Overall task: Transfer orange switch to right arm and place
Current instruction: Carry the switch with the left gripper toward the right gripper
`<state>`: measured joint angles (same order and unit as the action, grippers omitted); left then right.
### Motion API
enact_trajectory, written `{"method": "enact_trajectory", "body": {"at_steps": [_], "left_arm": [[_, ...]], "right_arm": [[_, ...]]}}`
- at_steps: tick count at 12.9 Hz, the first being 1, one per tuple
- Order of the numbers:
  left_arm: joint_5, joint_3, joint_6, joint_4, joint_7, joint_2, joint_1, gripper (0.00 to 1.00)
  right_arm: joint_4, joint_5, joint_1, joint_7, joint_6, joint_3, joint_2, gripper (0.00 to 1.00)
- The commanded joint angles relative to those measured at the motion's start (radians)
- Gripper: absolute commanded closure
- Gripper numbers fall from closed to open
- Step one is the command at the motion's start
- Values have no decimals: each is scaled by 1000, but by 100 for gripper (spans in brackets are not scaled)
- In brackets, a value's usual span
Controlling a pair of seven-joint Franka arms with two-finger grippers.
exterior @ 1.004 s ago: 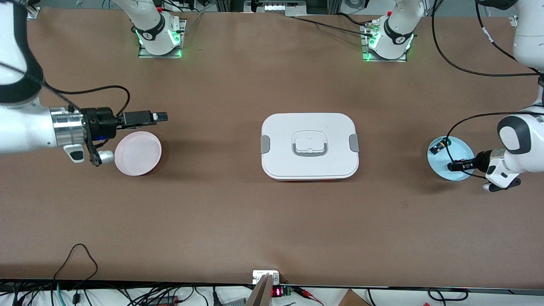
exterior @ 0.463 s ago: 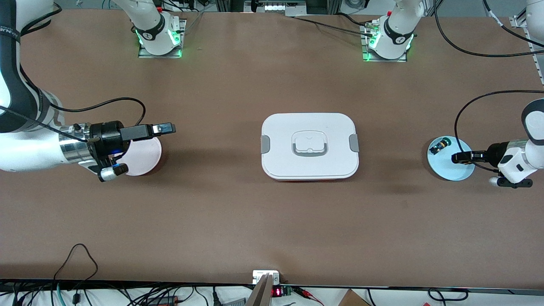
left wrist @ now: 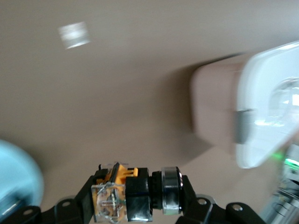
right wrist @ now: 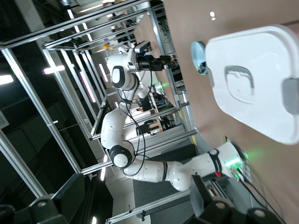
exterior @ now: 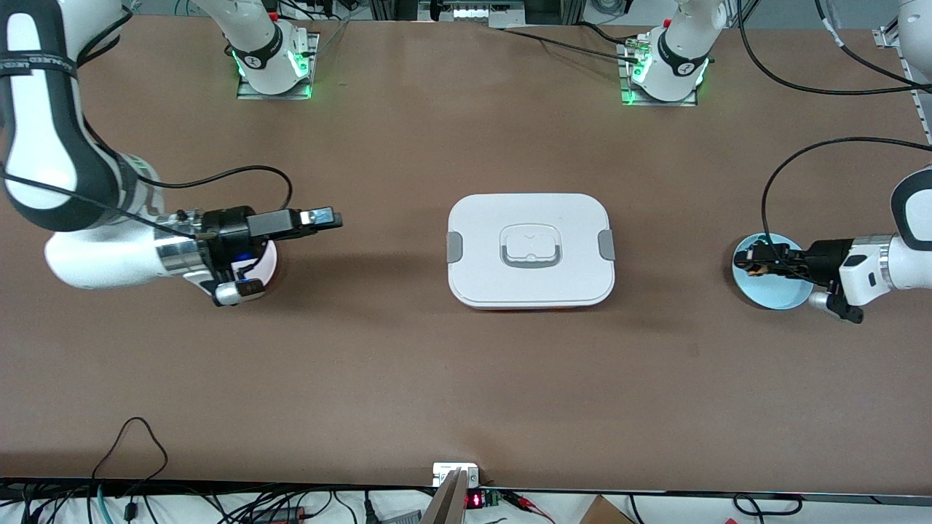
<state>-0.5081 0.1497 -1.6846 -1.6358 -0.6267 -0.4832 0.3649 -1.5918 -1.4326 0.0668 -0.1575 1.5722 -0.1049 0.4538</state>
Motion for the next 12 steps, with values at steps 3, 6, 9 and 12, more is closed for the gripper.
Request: {"method": "enact_trajectory", "body": {"at_steps": [3, 6, 9, 12], "left_arm": [[-264, 48, 106, 5, -319, -11, 14, 65], [-378, 88, 177, 7, -450, -11, 8, 66], [-473, 163, 177, 5, -605, -18, 8, 66], [-568, 227, 177, 2, -793, -29, 2, 67]], "right_arm": [[-94, -118, -1, -111, 169, -107, -52, 0], [-105, -166, -1, -111, 227, -142, -53, 0], [-126, -166, 1, -120, 226, -145, -60, 0], [-132, -166, 37, -126, 267, -144, -64, 0]]}}
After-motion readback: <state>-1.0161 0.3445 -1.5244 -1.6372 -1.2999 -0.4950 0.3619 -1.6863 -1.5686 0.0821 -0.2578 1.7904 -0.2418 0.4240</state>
